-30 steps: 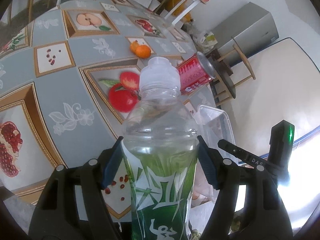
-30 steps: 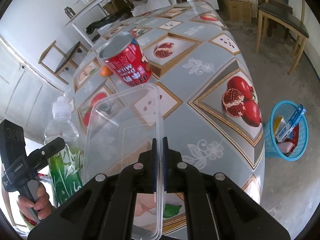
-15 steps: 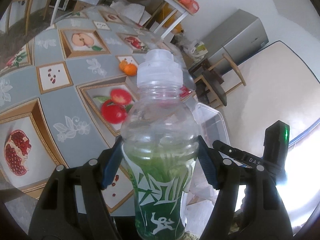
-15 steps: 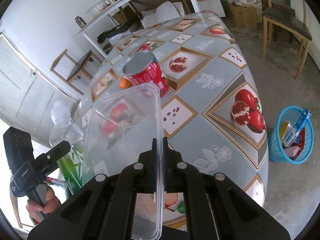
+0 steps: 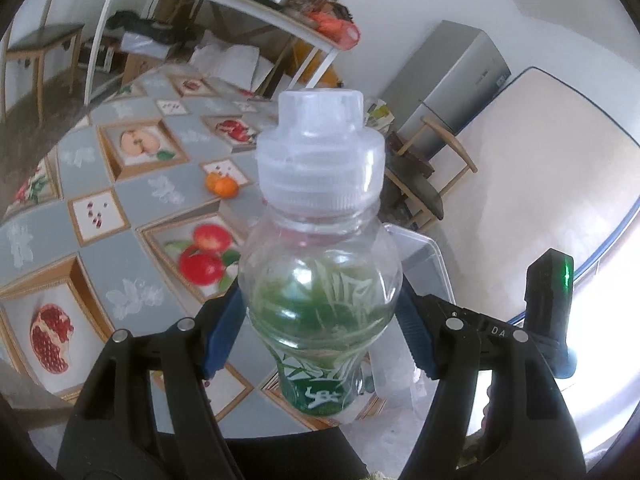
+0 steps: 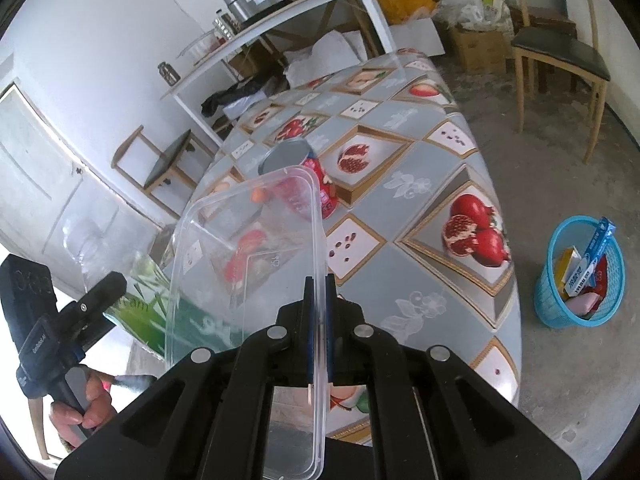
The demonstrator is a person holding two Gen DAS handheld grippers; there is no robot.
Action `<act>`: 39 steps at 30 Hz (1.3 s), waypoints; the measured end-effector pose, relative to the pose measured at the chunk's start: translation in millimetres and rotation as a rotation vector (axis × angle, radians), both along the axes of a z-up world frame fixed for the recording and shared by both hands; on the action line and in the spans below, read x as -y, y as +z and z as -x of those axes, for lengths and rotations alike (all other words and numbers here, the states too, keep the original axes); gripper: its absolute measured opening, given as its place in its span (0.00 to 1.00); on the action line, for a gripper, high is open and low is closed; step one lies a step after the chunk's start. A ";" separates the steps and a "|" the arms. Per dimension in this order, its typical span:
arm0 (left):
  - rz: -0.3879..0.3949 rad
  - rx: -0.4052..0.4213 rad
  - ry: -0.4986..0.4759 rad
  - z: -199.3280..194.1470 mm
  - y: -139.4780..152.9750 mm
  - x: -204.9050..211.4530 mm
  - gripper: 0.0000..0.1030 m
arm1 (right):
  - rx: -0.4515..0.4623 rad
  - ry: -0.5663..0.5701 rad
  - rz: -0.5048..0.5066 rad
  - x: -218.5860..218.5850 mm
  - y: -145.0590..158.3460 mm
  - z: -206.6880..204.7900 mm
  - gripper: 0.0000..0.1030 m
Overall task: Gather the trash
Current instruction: 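Carry the green bottle and clear container over the blue wastebasket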
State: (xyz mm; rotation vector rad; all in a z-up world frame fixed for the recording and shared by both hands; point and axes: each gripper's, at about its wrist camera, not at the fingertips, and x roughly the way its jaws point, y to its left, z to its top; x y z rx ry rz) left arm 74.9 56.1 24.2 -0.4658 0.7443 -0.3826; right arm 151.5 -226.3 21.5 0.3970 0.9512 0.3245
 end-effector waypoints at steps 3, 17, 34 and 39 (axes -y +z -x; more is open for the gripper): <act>-0.028 0.023 -0.012 0.1 6.6 13.2 0.65 | 0.005 -0.017 -0.006 10.0 0.9 4.7 0.04; -0.121 0.099 -0.043 5.3 23.7 51.9 0.65 | 0.037 -0.068 -0.035 42.6 5.6 18.9 0.04; -0.142 0.147 -0.069 14.8 34.8 70.8 0.65 | 0.075 -0.093 -0.039 58.6 16.9 33.0 0.04; -0.135 0.166 -0.091 11.6 41.1 82.0 0.65 | 0.099 -0.120 -0.047 74.6 22.7 41.8 0.04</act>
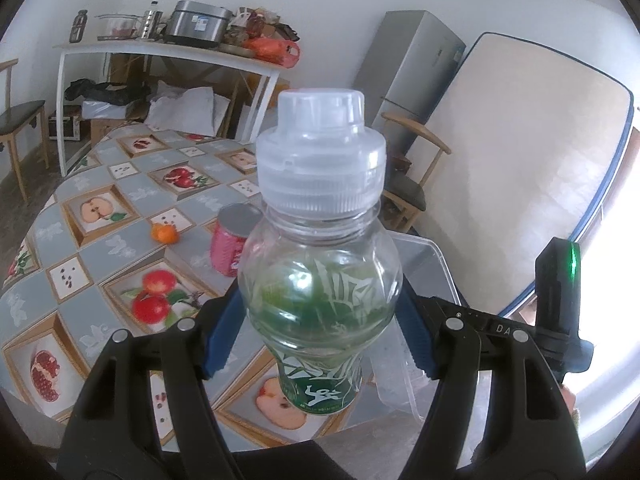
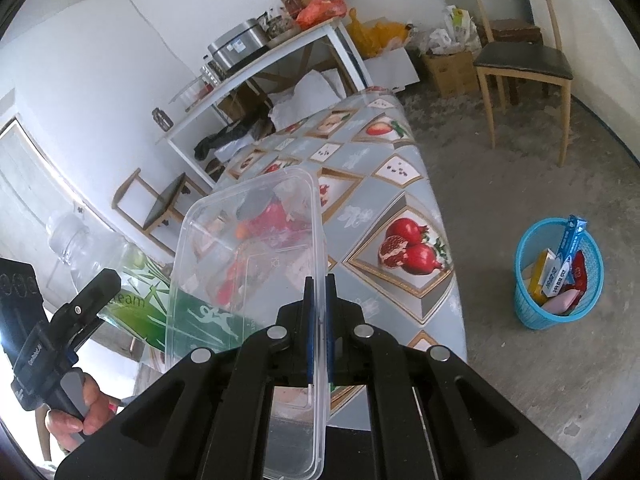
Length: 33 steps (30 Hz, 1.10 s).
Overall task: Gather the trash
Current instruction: 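Carry the green bottle and clear container over the blue wastebasket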
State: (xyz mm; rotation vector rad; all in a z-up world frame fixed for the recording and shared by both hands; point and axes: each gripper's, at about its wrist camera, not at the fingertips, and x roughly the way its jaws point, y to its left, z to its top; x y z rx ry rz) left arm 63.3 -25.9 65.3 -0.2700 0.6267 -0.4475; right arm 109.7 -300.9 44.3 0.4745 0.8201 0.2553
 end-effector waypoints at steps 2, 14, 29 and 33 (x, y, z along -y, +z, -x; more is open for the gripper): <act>-0.001 0.009 -0.008 -1.6 3.1 5.8 0.65 | 0.004 -0.015 -0.003 7.9 1.4 3.7 0.04; 0.020 0.047 -0.146 -21.2 21.0 74.3 0.65 | 0.030 -0.160 -0.016 75.6 6.9 33.2 0.04; 0.077 0.015 -0.299 -65.9 22.7 147.9 0.65 | 0.039 -0.419 -0.025 162.9 -2.7 70.0 0.04; 0.073 0.009 -0.339 -80.4 21.1 171.0 0.65 | 0.039 -0.539 -0.012 193.9 -10.3 90.7 0.04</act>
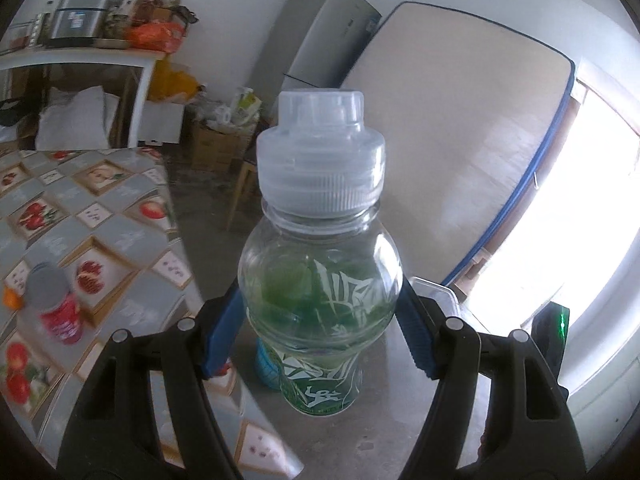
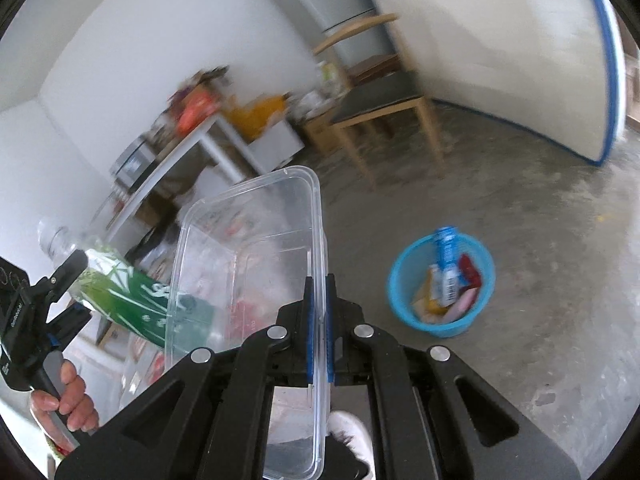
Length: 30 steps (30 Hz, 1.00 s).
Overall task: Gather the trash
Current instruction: 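Carry the green bottle and clear container over the blue wastebasket, then open both grippers to drop the bottle and container into the wastebasket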
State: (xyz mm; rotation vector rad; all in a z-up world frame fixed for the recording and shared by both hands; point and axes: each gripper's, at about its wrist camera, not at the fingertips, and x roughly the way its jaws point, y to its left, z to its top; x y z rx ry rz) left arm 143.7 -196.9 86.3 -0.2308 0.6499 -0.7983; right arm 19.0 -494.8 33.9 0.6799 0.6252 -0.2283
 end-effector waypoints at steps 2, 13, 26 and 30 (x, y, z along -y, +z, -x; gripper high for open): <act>-0.010 -0.013 -0.019 -9.6 -4.1 14.1 0.65 | -0.013 -0.052 -0.005 14.6 -7.8 8.3 0.04; -0.161 -0.140 -0.102 -58.2 -65.5 120.9 0.65 | -0.132 -0.188 -0.125 77.3 -93.4 20.6 0.04; -0.378 -0.251 -0.077 -140.2 -156.9 241.5 0.65 | -0.414 -0.253 -0.116 140.0 -221.4 -100.5 0.04; -0.427 -0.274 -0.085 -160.2 -186.0 275.8 0.65 | -0.486 -0.273 -0.113 155.5 -257.3 -135.5 0.04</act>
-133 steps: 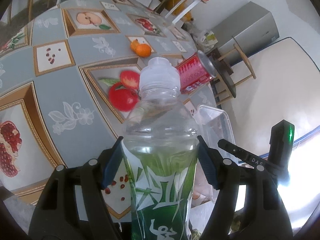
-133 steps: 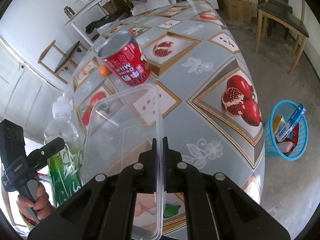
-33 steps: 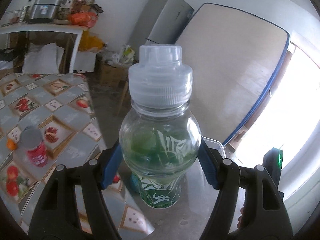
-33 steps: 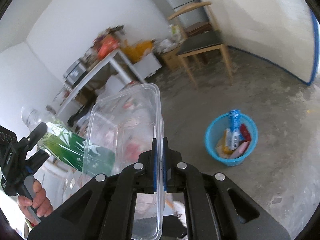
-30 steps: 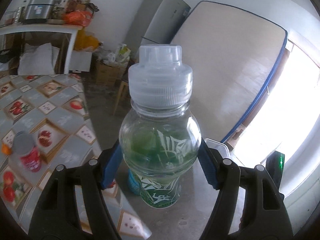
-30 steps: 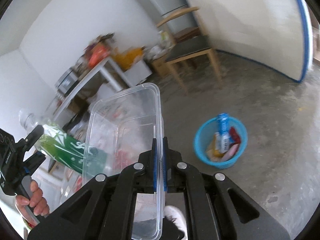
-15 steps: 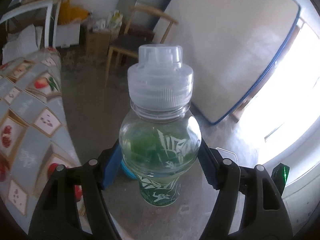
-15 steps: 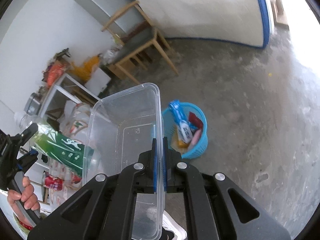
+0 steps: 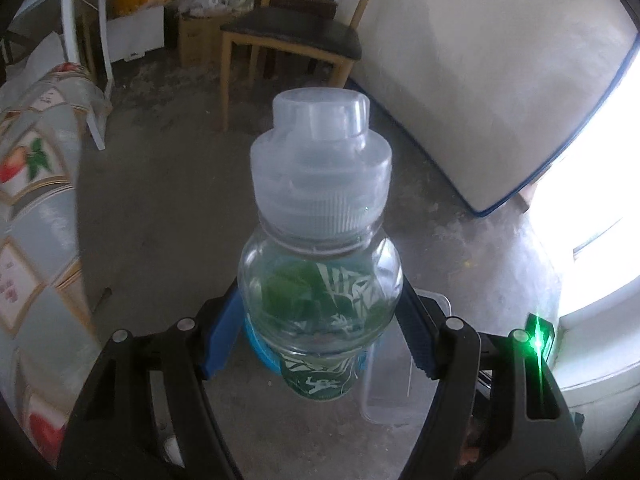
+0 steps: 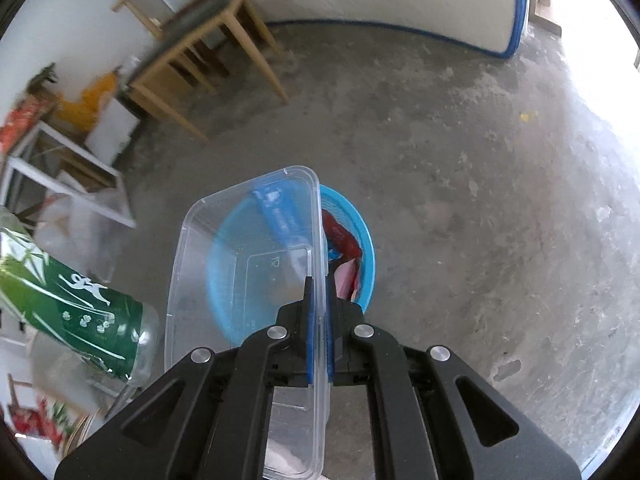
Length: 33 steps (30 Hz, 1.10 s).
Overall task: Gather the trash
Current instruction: 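Open both grippers to drop the bottle and container into the wastebasket, then move both open grippers back to the table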
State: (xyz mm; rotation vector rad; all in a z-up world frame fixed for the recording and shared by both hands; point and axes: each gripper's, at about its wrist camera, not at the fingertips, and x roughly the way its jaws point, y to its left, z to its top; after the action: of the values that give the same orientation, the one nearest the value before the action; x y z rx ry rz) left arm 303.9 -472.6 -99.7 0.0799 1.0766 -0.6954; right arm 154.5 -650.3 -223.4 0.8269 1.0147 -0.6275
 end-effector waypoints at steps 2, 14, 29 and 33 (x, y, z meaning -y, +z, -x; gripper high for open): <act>-0.047 -0.018 -0.007 -9.4 -20.9 14.1 0.65 | -0.026 -0.009 -0.003 5.2 -10.9 -10.8 0.04; -0.203 -0.197 -0.013 -43.4 -107.0 25.6 0.75 | -0.116 -0.029 -0.020 9.3 -73.1 -42.6 0.34; 0.029 -0.027 -0.160 26.9 34.4 -47.1 0.81 | 0.055 -0.057 -0.049 -11.0 -12.4 59.4 0.41; 0.117 0.037 -0.180 62.7 75.7 -111.3 0.85 | 0.122 -0.040 -0.042 -30.9 26.7 98.0 0.48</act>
State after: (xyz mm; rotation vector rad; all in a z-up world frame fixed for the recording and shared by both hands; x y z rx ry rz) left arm 241.2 -361.4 -24.0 0.0894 0.9990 -0.9147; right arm 56.5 -619.4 -196.7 0.9137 0.9047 -0.5843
